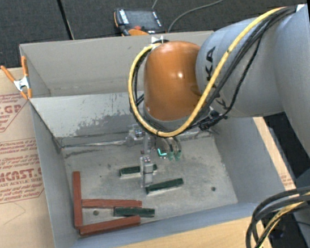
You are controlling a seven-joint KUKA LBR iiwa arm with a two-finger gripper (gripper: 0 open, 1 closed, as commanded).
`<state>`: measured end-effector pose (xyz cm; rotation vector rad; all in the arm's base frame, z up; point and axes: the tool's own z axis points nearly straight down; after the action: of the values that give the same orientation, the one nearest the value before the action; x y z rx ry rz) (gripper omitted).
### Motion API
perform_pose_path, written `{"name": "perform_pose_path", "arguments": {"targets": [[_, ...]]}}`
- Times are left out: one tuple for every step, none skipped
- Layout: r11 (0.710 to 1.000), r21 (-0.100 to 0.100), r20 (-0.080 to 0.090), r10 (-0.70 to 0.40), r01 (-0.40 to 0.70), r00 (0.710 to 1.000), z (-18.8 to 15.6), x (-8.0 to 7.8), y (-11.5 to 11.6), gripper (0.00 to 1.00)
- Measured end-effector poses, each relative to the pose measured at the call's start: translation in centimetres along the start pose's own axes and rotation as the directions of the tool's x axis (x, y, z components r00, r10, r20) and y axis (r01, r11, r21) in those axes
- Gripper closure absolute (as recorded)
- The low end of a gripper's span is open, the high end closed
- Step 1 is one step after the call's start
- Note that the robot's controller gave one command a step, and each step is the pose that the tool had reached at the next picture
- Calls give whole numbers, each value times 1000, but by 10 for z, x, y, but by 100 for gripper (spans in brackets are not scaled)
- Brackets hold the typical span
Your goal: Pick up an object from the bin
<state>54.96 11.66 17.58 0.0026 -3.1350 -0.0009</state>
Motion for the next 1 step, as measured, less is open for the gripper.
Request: {"name": "perform_pose_path", "arguments": {"targets": [[999, 0, 3, 37, -37, 999, 111, -38, -13, 0]]}}
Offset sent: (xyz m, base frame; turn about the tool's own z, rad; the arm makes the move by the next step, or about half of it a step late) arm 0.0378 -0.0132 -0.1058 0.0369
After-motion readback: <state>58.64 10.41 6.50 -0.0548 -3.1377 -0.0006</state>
